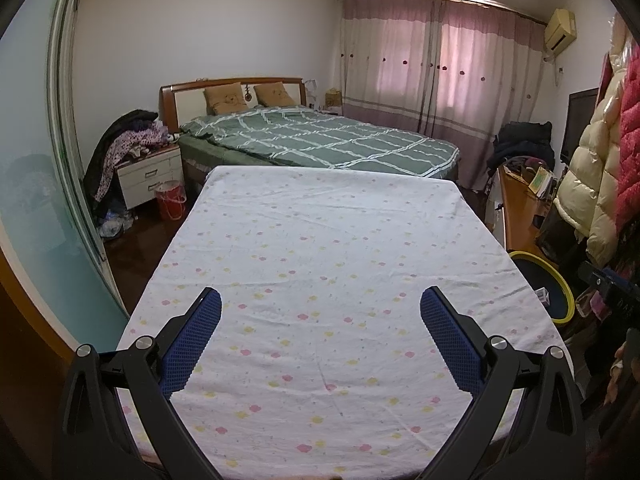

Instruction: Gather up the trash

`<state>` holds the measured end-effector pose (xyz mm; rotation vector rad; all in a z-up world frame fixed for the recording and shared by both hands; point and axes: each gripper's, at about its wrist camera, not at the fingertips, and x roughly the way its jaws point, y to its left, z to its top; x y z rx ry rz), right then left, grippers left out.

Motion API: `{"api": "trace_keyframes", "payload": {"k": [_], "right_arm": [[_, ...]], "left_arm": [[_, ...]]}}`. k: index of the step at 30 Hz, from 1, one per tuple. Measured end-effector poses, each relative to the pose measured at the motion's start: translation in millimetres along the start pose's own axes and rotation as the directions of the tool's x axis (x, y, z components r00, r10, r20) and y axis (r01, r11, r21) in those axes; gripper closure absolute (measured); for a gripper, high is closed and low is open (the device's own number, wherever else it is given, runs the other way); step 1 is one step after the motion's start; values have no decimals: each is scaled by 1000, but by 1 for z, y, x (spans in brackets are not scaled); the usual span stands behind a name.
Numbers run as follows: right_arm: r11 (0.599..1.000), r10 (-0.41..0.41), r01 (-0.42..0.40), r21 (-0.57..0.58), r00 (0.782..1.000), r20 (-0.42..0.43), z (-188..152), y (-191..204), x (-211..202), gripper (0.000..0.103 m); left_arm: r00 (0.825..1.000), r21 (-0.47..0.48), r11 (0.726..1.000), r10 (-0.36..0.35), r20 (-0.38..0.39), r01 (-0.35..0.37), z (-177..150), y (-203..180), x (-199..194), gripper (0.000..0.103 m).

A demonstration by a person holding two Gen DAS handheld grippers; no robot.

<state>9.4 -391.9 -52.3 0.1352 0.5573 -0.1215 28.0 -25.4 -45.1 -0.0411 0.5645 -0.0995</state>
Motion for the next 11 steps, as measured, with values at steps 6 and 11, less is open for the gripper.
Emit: {"api": "trace_keyframes", "payload": {"k": [6,11], "right_arm": [[999,40,-41,-26,999,-27,9,10,26,8],[993,99,-109,-55,984,-149,23,39,104,7]], "left_arm": [[996,-25,999,-32,-87,30,18,10,47,5],[978,-32,999,35,-207,-42,33,23,140,5]]}}
